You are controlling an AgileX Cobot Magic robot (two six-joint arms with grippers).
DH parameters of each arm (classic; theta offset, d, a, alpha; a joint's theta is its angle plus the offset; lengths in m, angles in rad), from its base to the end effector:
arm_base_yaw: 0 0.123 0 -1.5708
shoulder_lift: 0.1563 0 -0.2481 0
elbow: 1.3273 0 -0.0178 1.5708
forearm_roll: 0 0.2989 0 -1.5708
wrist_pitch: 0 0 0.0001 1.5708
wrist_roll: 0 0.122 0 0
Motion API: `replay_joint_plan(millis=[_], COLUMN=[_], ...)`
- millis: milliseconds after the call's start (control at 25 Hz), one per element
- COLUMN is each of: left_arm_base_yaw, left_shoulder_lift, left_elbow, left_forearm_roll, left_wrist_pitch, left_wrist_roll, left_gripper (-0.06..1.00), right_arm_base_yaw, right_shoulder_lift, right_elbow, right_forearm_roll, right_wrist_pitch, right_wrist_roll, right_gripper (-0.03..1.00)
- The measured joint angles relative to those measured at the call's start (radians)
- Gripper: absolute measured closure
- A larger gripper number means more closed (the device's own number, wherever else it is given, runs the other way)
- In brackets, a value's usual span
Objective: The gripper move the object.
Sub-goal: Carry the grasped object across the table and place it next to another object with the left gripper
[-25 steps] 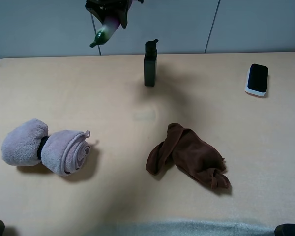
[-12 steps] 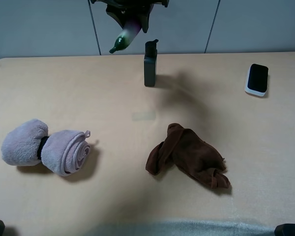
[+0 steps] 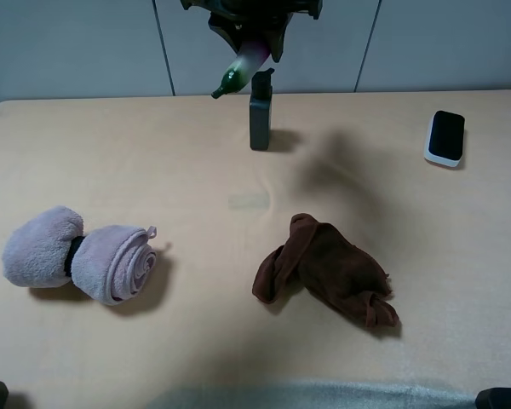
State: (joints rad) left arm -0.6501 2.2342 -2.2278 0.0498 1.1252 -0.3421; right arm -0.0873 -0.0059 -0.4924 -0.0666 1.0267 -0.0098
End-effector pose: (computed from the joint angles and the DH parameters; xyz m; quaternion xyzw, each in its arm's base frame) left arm 0.4324 -0.3219 0.2288 0.1525 0.9531 -0.1023 0.2404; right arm 0.1031 -0.0160 0.2882 0.0334 0.8436 -0.0592 0.5327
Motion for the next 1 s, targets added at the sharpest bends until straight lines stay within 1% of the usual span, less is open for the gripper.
replay_joint_plan(millis=[320,520,1000], left_arm_base_yaw=[-0.014,-0.022,-0.023], left_shoulder_lift=[0.097,0.152,0.236], left_elbow=[-0.079,-0.129,-0.145], left_forearm_roll=[-0.057,-0.061,-0.066], left_wrist_pitch=[-0.007,-0.015,-0.068], left_wrist_roll=[0.046,0.065,0.091], left_gripper=[0.47,0.47,0.47], right_arm_base_yaw=[0.000,0.000,0.000], right_shoulder_lift=[0.000,0.000,0.000], right_elbow=[0.000,0.000,0.000], right_forearm_roll=[0.000,0.000,0.000], right_wrist_pitch=[0.000,0.000,0.000], right_wrist_roll=[0.000,0.000,0.000], right_gripper=[0.28,0.28,0.28])
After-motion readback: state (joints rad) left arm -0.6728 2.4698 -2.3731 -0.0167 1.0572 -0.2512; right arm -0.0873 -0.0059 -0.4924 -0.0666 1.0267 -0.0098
